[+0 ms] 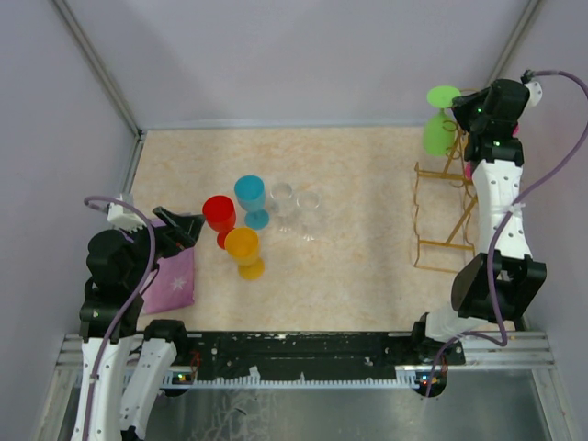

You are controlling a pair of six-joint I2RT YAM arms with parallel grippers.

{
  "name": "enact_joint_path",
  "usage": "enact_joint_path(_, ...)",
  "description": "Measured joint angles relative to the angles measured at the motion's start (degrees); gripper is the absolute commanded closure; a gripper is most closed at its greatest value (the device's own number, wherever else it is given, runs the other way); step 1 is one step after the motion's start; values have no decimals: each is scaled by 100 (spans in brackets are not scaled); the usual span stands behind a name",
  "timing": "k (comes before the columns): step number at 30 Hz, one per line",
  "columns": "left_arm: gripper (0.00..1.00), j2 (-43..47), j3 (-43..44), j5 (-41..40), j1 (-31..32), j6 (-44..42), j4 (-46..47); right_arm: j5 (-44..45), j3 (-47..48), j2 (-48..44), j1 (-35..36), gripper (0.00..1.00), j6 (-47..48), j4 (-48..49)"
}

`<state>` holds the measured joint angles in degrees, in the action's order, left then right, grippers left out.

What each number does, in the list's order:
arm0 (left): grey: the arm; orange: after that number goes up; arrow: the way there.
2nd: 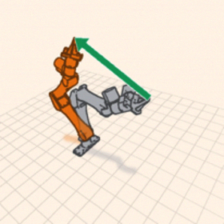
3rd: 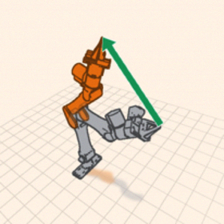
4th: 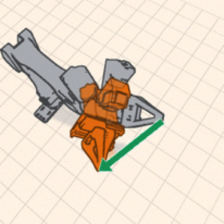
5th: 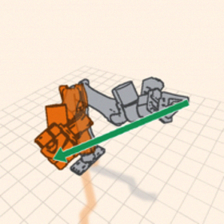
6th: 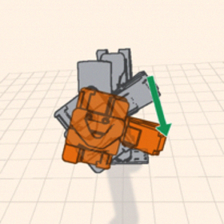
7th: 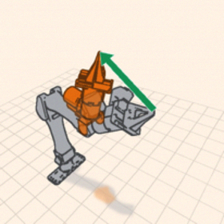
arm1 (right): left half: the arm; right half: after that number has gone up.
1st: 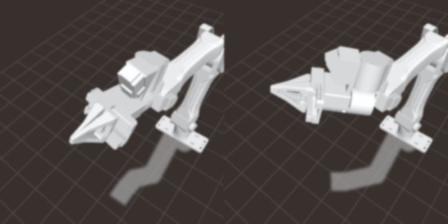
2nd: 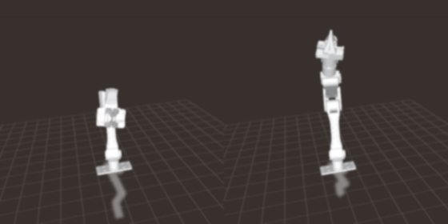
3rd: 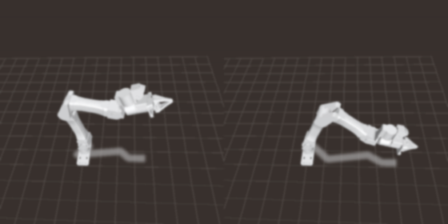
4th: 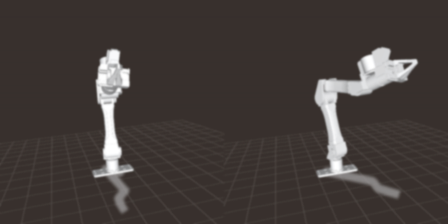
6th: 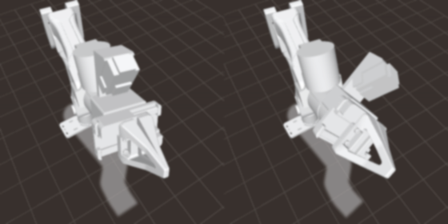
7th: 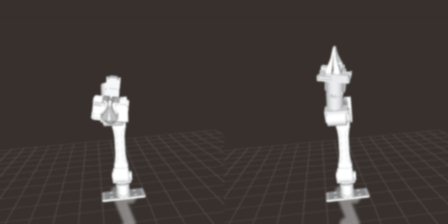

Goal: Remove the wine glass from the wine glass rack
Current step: Pick up the wine glass from the wine rack.

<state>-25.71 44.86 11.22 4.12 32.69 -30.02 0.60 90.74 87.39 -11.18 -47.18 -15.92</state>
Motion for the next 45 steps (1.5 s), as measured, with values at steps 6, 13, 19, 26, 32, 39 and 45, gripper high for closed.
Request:
enact_joint_path(6, 1, 0, -2, -2, 0, -2, 0, -109, 0, -57, -9, 100, -52, -11)
enact_joint_path(13, 1, 0, -2, 0, 0, 0, 0, -179, 0, -140, -9, 100, -63, -39)
enact_joint_path(19, 1, 0, -2, 0, 0, 0, 0, -341, 0, -142, -9, 100, -61, -50)
enact_joint_path(26, 1, 0, -2, 0, 0, 0, 0, -695, 0, -142, -11, 100, -57, -107)
enact_joint_path(32, 1, 0, -2, 0, 0, 0, 0, -1097, 4, -142, -11, 100, 105, -131)
enact_joint_path(39, 1, 0, -2, 4, 0, 9, 0, -1685, 24, -142, -15, 100, 378, -162)
enact_joint_path(45, 1, 4, -9, 44, 0, 33, 11, -2302, 55, -151, -15, 100, 553, -151)
